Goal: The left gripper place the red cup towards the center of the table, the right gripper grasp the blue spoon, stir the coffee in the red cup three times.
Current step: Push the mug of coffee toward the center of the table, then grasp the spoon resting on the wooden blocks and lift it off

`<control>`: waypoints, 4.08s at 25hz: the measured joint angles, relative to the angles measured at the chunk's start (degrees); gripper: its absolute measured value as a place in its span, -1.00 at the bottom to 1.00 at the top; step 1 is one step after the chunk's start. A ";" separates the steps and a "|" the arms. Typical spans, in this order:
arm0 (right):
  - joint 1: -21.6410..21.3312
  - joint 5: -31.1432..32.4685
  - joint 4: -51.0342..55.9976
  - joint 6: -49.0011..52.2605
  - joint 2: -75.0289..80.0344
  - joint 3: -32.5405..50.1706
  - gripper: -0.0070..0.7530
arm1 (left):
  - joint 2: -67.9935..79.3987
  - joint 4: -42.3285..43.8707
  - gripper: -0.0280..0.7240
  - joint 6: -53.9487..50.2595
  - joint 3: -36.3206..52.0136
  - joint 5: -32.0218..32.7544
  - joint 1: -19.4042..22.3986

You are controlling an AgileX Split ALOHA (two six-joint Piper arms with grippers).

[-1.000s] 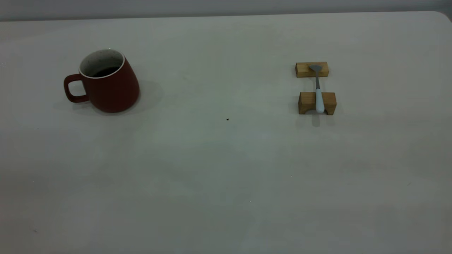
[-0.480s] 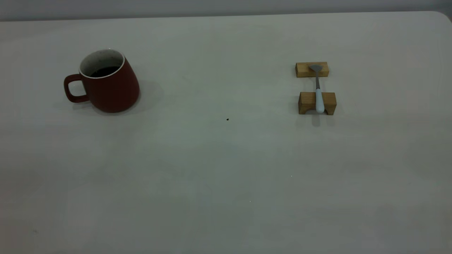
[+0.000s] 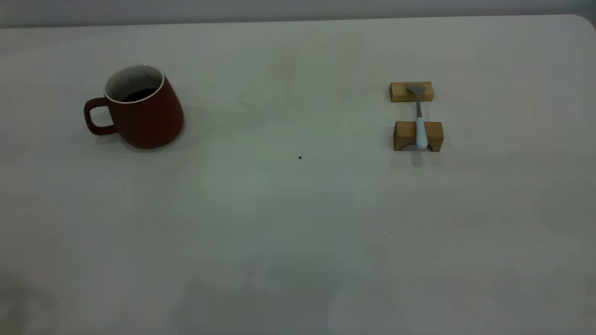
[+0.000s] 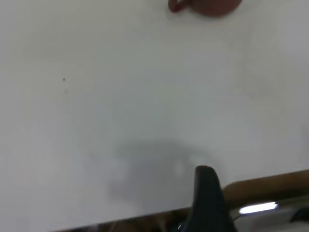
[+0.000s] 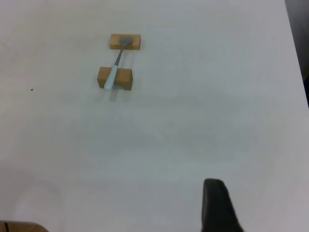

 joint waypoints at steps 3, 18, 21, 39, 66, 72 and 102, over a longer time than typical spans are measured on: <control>0.00 0.00 0.00 0.00 0.00 0.00 0.30 | 11.59 -0.12 0.65 5.52 -4.02 -3.76 0.00; 0.00 0.00 0.00 0.00 0.00 0.00 0.30 | 61.03 -4.05 0.65 31.74 -32.24 -7.24 -0.41; 0.00 0.00 0.00 0.00 0.00 0.00 0.30 | 67.54 -2.10 0.65 33.99 -36.57 -7.74 -1.49; 0.00 0.00 0.00 0.00 0.00 0.00 0.30 | 83.51 8.97 0.62 37.94 -40.16 -20.74 -4.21; 0.00 0.00 0.00 0.00 0.00 0.00 0.30 | 84.26 8.70 -0.39 39.18 -40.21 -21.77 -21.86; 0.00 0.00 0.00 0.00 0.00 0.00 0.30 | 84.68 8.44 -0.39 39.13 -40.26 -22.71 -23.92; 0.00 0.00 0.00 0.00 0.00 0.00 0.30 | 57.21 7.40 0.38 14.26 -48.09 -2.58 -24.19</control>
